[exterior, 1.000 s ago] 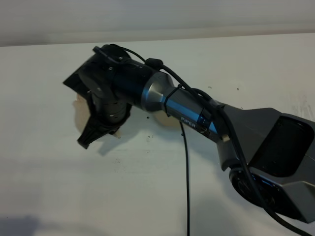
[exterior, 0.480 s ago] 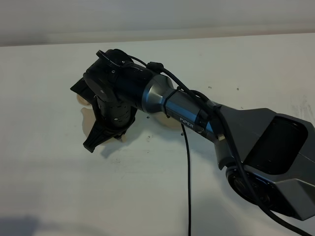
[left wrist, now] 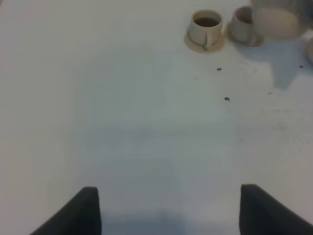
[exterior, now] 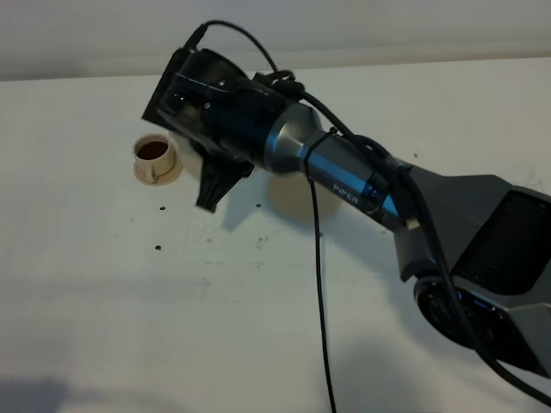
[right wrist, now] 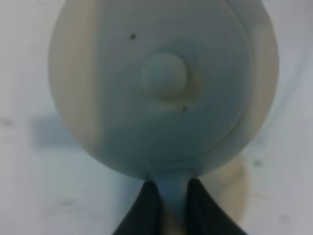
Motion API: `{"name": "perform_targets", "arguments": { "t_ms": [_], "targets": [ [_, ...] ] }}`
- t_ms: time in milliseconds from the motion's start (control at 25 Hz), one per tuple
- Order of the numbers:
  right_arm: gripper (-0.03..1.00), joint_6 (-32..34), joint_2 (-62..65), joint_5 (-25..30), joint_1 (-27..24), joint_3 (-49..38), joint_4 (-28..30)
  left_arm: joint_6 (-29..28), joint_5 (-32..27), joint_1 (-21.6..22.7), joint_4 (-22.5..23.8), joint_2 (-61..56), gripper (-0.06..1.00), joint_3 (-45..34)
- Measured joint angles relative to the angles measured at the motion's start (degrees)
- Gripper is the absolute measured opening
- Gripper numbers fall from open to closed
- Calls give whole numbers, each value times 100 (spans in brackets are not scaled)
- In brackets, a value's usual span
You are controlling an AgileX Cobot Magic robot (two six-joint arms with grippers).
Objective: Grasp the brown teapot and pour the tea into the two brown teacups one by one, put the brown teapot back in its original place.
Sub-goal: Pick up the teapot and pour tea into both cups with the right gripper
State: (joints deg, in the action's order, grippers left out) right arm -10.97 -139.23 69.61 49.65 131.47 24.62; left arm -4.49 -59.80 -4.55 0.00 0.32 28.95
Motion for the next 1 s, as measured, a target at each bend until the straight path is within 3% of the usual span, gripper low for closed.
{"name": "perform_targets", "arguments": {
  "t_ms": [280,480,1000],
  "targets": [
    [12,-943,-80,-763,-245,0,261,0,0,0,0,0,59,0],
    [12,-1558,-272,-967,-256,0,592,0,0,0,0,0,59,0],
    [12,-1675,-423,-1122,-351,0,1386,0,0,0,0,0,59,0]
  ]
}}
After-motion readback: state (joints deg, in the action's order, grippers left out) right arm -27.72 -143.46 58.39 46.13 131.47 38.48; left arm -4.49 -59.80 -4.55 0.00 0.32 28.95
